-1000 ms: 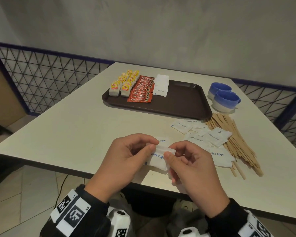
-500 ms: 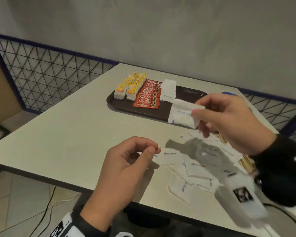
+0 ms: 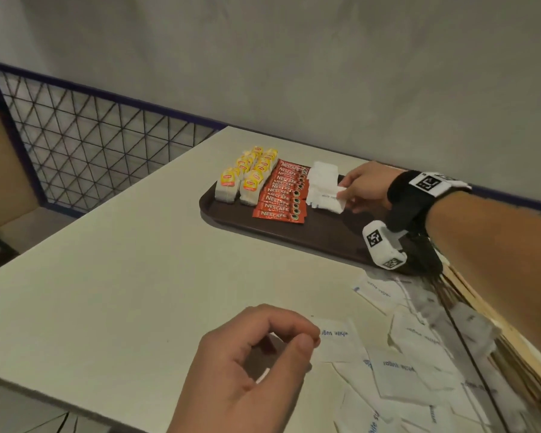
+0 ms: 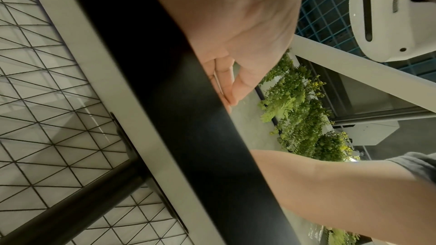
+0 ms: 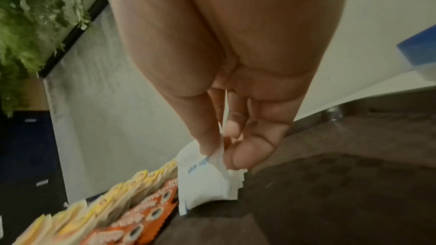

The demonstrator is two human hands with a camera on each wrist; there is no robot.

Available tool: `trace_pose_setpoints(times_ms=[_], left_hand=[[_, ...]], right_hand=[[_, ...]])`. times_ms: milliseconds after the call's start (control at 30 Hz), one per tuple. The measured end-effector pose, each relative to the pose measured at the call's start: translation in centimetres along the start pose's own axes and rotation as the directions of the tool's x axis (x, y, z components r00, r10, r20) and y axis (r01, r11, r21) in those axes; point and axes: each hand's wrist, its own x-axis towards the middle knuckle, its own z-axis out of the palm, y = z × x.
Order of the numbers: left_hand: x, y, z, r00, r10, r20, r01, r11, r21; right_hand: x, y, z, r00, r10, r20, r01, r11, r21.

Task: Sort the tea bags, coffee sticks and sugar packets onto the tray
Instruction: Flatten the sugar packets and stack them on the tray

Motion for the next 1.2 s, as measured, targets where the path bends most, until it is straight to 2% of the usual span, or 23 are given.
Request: trace_pose_setpoints(times_ms=[200,333,533,733,900,1000,1100,1200], left_hand=[[0.4,-0.4,0.3,0.998,0.060,0.009,-0.060,0.998,0.015],[0.4,-0.6,0.5,0.992,0.123,-0.014,-0.121,0.988,0.096],[0.6,-0.8,0.7,0.975,0.220,-0.011,-0.214,0.958,0.189],[0.7,-0.4,1.0,0.964,0.262,-0.048,-0.244,0.941,0.234],[0.2,-0.1,1.3,0.972,0.181,-0.152,-0.147,0.967,0.210],[-0.2,-0.1,1.6,0.963,0.121,-0.242,-0.037,0.945,0.325],[-0.1,0.4,1.9,0.964,0.080,-0.252,0.071,0.840,0.538],[0.1,1.0,2.1,0.977,-0.097,-0.192,0.207,0.663,0.719]], right_hand=[[1.3,-0.1,0.8,0.997,0.052,0.061,-0.046,0.994,-0.098],[1.5,-0.4,1.0,0.993,0.080,0.084,-0.062,0.978,-0.197],[1.1,-1.5,1.9,0.992,0.076,0.102,-0.051,0.971,-0.232],[0.9,-1.9,2.3,0.991,0.083,0.104,-0.052,0.960,-0.277],[0.0,-2.0,1.1,0.997,0.018,0.077,0.012,0.928,-0.372],[-3.2,-2.5,-0.2,0.984,-0.147,0.102,0.179,0.817,-0.548],[-9.2,-3.2,0.0,0.909,-0.271,0.316,0.409,0.728,-0.550],[-15.1,-2.7,1.6,0.818,-0.205,0.538,0.517,0.673,-0.529]])
